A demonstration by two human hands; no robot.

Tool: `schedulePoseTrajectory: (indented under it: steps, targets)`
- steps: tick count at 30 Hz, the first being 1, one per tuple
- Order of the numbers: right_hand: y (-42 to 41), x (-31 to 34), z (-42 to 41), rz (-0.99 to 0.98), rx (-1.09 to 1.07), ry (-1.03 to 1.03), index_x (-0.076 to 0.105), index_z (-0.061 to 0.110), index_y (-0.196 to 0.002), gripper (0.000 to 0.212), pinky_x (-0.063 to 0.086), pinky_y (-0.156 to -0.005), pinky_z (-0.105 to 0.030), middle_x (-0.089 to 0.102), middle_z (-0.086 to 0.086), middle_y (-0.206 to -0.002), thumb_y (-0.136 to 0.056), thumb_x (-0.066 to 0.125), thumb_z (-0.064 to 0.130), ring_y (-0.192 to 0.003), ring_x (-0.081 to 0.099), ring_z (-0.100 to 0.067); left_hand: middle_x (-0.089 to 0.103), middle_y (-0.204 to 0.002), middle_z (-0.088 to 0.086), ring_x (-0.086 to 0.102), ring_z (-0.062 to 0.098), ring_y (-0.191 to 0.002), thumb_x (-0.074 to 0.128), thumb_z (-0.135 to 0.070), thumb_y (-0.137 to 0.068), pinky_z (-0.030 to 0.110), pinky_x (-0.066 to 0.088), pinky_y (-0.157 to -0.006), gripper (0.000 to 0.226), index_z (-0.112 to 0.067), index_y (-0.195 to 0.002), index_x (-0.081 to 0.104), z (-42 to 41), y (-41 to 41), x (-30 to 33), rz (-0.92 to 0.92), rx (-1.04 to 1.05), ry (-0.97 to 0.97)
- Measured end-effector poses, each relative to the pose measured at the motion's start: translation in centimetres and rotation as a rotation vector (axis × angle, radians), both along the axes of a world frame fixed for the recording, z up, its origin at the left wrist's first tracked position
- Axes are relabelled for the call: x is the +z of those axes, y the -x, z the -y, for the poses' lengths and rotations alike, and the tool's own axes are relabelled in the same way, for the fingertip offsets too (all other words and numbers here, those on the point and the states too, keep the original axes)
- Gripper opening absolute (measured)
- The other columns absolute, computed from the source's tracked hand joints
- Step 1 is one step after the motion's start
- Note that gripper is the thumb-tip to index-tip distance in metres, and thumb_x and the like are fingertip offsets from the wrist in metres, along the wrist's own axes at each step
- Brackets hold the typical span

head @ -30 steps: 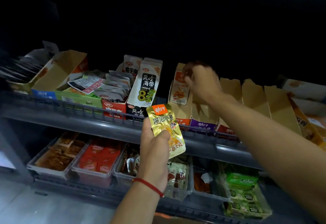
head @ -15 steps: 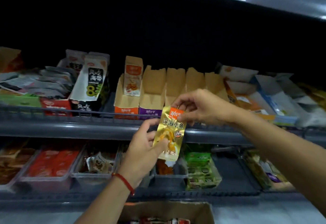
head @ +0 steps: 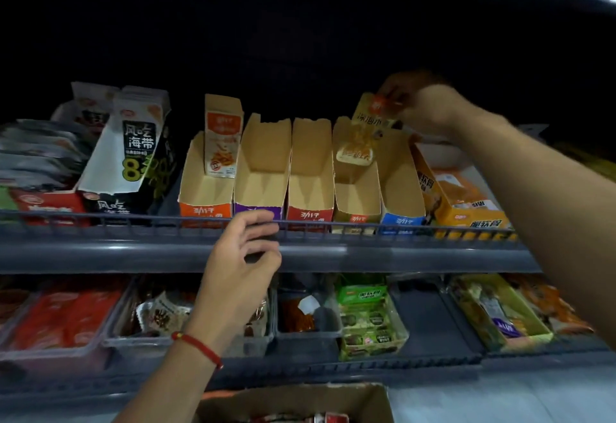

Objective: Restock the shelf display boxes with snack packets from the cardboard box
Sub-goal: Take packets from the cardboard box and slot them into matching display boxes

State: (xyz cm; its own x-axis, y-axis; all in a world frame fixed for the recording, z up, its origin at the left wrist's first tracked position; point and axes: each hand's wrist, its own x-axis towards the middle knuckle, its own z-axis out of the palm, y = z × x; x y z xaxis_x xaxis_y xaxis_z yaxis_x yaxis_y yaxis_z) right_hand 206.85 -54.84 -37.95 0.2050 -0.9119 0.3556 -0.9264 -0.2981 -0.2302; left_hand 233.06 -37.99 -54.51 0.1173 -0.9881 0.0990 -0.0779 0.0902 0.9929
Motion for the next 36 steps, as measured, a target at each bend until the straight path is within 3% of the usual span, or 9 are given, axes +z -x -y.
schedulePoseTrajectory:
  steps: [4,8,15,18,25,29,32,36]
  targets:
    - [-2.1,-2.5,2.9,-0.163,-0.060,-0.075,0.059,0.021,-0.130,0.031,0.043,-0.087,-0.030,0.061,-0.004,-0.125,-0.099,0.063,0.025,-0.112,0.059,-0.024,0.067,-0.115,-0.011,0.067,0.006,-0.103,0.066,0.000,-0.090,0.042,0.058,-0.094,0.043,-0.034,-0.115,0.060,0.9,0.0,0.2,-0.011,0.015,-0.016]
    - [-3.3,-4.6,4.2,-0.271,-0.122,-0.172,0.058,0.019,-0.130,0.030,0.047,-0.097,-0.040,0.058,-0.008,-0.127,-0.100,0.058,0.025,-0.114,0.058,-0.030,0.067,-0.115,-0.014,0.067,0.003,-0.102,0.067,0.000,-0.089,0.041,0.058,-0.093,0.044,-0.035,-0.115,0.060,1.1,0.1,0.1,0.011,-0.006,-0.016]
    - [-3.6,-5.7,5.2,-0.406,-0.176,-0.037,0.058,0.025,-0.130,0.031,0.045,-0.103,-0.047,0.054,-0.011,-0.135,-0.100,0.056,0.030,-0.122,0.053,-0.037,0.068,-0.113,-0.011,0.068,0.007,-0.100,0.068,0.002,-0.086,0.044,0.058,-0.092,0.045,-0.033,-0.114,0.061,0.9,-0.2,-0.1,-0.005,-0.008,-0.007]
    - [-3.7,-6.2,5.4,-0.436,-0.219,0.012,0.053,0.025,-0.137,0.041,0.044,-0.105,-0.048,0.052,-0.014,-0.140,-0.099,0.055,0.039,-0.128,0.050,-0.039,0.069,-0.112,-0.010,0.068,0.008,-0.099,0.068,0.003,-0.086,0.044,0.058,-0.092,0.046,-0.032,-0.114,0.060,0.8,-0.3,0.0,-0.006,-0.018,-0.003]
    - [-3.8,-6.2,4.7,-0.509,-0.246,0.214,0.056,0.013,-0.130,0.031,0.050,-0.093,-0.046,0.058,-0.020,-0.129,-0.100,0.057,0.018,-0.117,0.058,-0.041,0.069,-0.111,-0.009,0.068,0.011,-0.100,0.067,0.004,-0.086,0.046,0.058,-0.092,0.046,-0.033,-0.112,0.061,0.4,-0.6,0.0,-0.016,0.002,-0.007]
    - [-4.4,-6.2,4.0,-0.535,-0.267,0.161,0.050,0.011,-0.140,0.038,0.044,-0.102,-0.046,0.052,-0.021,-0.139,-0.103,0.053,0.017,-0.127,0.052,-0.041,0.069,-0.112,-0.007,0.069,0.013,-0.100,0.067,0.005,-0.086,0.047,0.058,-0.092,0.045,-0.031,-0.113,0.061,0.4,-0.7,-0.2,-0.024,0.010,-0.010]
    - [-4.8,-6.3,2.8,-0.523,-0.225,0.160,0.050,0.009,-0.139,0.036,0.046,-0.097,-0.045,0.053,-0.022,-0.136,-0.103,0.050,0.013,-0.122,0.054,-0.040,0.069,-0.111,-0.006,0.069,0.012,-0.100,0.067,0.005,-0.086,0.046,0.058,-0.092,0.044,-0.029,-0.114,0.061,0.4,-0.9,-0.3,-0.006,0.006,-0.003]
    - [-5.0,-6.7,0.1,-0.208,-0.091,0.266,0.062,0.016,-0.124,0.025,0.055,-0.078,-0.040,0.067,-0.011,-0.108,-0.101,0.054,0.023,-0.098,0.066,-0.028,0.071,-0.105,-0.007,0.069,0.011,-0.098,0.066,0.001,-0.088,0.041,0.059,-0.090,0.038,-0.031,-0.108,0.063,0.2,-1.5,-0.9,0.088,-0.001,-0.009]
